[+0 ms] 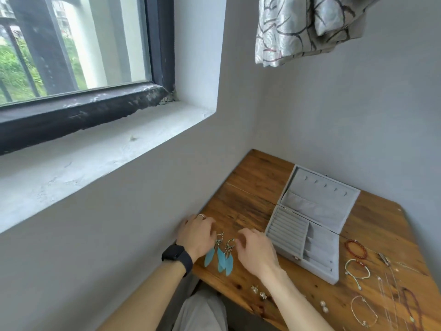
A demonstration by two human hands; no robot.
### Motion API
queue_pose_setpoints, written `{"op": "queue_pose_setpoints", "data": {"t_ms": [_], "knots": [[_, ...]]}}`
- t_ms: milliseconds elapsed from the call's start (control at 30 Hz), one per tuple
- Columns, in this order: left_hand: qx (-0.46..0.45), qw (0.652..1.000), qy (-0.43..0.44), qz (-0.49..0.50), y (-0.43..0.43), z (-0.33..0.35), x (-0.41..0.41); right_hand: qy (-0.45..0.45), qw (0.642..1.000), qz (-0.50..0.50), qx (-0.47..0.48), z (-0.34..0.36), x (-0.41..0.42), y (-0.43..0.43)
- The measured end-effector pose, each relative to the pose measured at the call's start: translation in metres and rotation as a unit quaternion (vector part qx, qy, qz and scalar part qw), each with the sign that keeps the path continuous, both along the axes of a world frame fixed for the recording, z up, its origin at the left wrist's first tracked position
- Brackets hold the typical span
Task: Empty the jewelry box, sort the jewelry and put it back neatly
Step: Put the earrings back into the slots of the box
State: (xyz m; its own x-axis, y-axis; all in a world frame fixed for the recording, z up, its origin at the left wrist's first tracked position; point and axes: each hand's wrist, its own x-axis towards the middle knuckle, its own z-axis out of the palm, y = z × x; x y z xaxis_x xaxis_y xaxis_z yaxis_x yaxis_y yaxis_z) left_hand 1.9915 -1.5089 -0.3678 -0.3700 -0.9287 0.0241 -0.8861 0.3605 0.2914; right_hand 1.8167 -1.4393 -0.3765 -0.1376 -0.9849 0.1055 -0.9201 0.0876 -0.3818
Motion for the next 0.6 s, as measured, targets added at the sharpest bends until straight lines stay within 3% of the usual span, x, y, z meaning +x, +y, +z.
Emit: {"op": "queue_pose_setpoints", "data": {"t_ms": [433, 600], "knots": [[0.027, 0.996, 0.058, 0.064, -0.014, -0.023, -0.019, -0.038, 0.997, -0.068, -0.004, -0.023, 0.011, -0.026], [0.014, 0.997, 0.066, 0.046, -0.02, -0.019, -0.019, -0.188, 0.981, -0.054, -0.009, -0.019, 0.001, -0.017]]}}
